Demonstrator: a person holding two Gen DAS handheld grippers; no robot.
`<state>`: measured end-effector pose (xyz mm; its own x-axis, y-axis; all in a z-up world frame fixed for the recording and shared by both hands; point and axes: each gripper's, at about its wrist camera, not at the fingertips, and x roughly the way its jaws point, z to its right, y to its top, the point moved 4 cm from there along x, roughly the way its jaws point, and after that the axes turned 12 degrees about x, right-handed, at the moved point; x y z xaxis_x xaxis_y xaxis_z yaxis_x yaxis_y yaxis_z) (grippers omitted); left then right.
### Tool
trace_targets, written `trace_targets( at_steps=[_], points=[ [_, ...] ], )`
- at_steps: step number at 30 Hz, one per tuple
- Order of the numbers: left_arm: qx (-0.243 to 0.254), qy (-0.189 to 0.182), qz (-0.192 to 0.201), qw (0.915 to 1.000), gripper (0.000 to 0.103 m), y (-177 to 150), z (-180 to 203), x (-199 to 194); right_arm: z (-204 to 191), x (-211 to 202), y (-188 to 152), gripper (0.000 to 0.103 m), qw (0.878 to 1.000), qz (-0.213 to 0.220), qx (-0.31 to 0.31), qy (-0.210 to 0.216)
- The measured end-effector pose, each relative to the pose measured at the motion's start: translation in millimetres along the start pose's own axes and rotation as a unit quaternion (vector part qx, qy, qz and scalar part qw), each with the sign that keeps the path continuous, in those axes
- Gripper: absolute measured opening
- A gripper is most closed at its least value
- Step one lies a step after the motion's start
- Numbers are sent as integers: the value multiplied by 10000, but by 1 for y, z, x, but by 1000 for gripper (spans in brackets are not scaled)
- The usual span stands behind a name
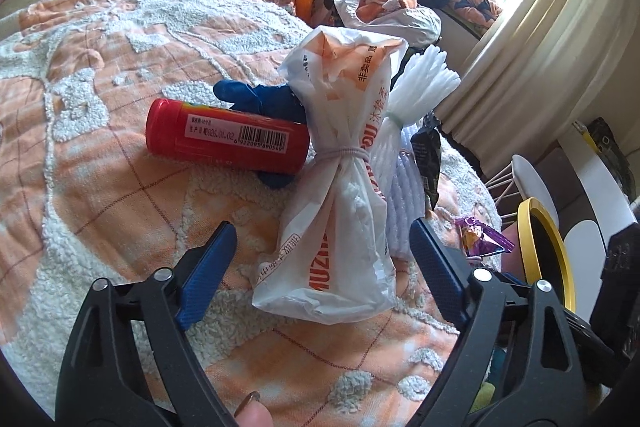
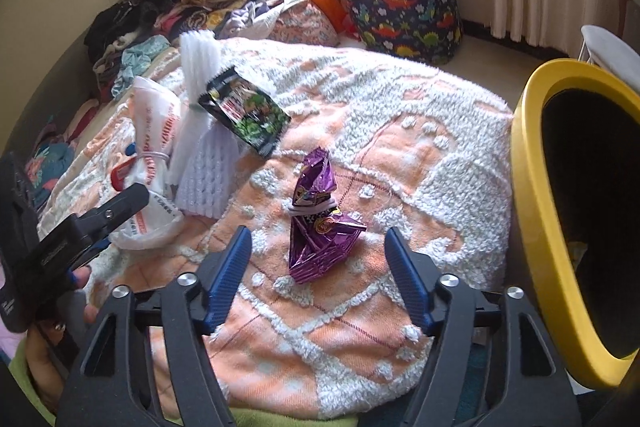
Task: Collect trash
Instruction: 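Grasp the white tied plastic bag with the left tool while the right tool grasps the purple wrapper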
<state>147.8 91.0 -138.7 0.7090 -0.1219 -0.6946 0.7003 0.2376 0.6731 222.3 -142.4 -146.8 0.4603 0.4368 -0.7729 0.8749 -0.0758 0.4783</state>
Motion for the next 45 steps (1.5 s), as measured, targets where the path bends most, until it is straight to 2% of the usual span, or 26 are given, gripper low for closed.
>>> trace_targets(
  at_steps=[2,4,8,10,23,30,45],
  points=[
    [-12,1,-8,10000,75,0,-1,1,0,10,0,54,9999,-115,27,-9],
    [-39,1,-26,10000,72,-1,-3,2,2,17,-2,39,9998,-184,28,-88],
    [-52,-21,-51,10000,66,-2,-3,6,3,15,-4,35,9999,-103,23,-25],
    [-41,-33,-55,10000,64,-2,-2,6,5,11,-6,30,10000,-59,45,46],
    [169,-173,-79,9997,37,-1,11,5,-7,-15,-16,29,9984,133,-399,365],
    [146,-306,-48,9994,32,-2,16,-6,-13,-25,-21,29,9975,143,-507,478],
    [404,-463,210,9979,31,3,39,-33,-13,-46,-23,29,9959,266,-538,674]
  ],
)
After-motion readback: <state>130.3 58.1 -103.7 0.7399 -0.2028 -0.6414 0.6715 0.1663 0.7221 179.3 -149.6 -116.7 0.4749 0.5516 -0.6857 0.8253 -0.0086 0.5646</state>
